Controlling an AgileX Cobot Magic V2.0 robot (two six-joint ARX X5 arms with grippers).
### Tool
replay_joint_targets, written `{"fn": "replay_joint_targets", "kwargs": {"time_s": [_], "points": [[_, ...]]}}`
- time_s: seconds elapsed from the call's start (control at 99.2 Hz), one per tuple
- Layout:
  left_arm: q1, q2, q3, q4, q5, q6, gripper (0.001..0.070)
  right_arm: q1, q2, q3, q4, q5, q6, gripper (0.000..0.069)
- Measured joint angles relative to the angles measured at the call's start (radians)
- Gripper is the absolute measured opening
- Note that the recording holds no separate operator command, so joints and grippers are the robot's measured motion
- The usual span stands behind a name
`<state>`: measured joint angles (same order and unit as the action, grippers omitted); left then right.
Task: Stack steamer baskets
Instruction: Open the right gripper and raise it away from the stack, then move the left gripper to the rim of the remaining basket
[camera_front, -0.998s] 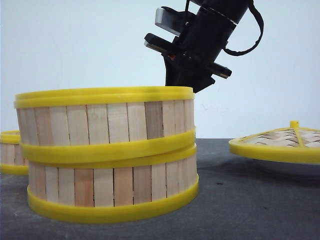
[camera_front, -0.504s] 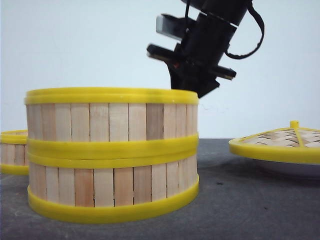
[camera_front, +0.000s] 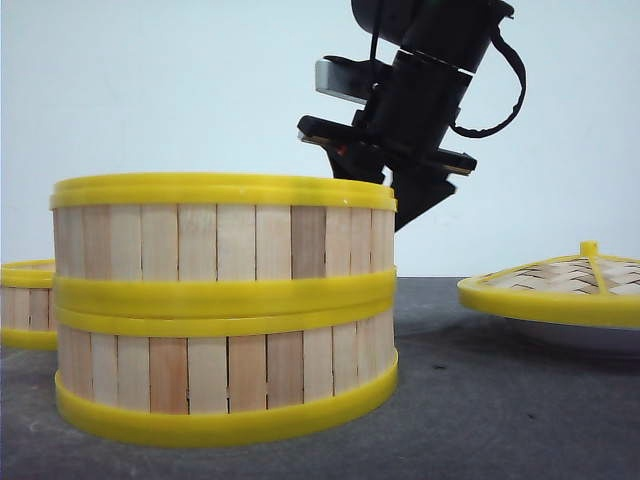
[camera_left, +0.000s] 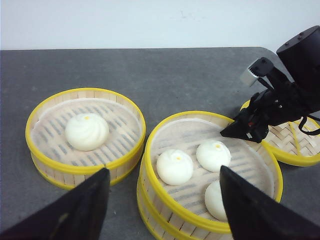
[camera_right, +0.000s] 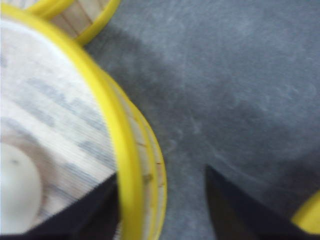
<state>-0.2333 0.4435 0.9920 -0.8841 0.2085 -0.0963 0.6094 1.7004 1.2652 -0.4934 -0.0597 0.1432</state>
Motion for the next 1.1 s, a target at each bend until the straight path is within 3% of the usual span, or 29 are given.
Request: {"fn": "replay_joint_targets", "kwargs": {"time_s": [0.252,0.585,0.827,1.099], "points": [[0.0,0.0,0.0,0.0,0.0,0.002,0.0421,0.0,-0.043,0.0,0.012,0.009,0.0,0.0371],[0.0,0.0,0.0,0.007,-0.005,0.008,0.0421,0.0,-0.397,0.0,0.09,0.038,-0.016,0.0371],[0.0,0.031,0.0,0.048,-0.159,0.011,0.0421,0.0,-0.624,0.0,0.017,0.034,-0.029,0.0371],[0.002,0.249,0.0,0.171,-0.325,0.011,0.0421,0.0,-0.762,0.0,-0.106,0.034,-0.043,0.0371]]}}
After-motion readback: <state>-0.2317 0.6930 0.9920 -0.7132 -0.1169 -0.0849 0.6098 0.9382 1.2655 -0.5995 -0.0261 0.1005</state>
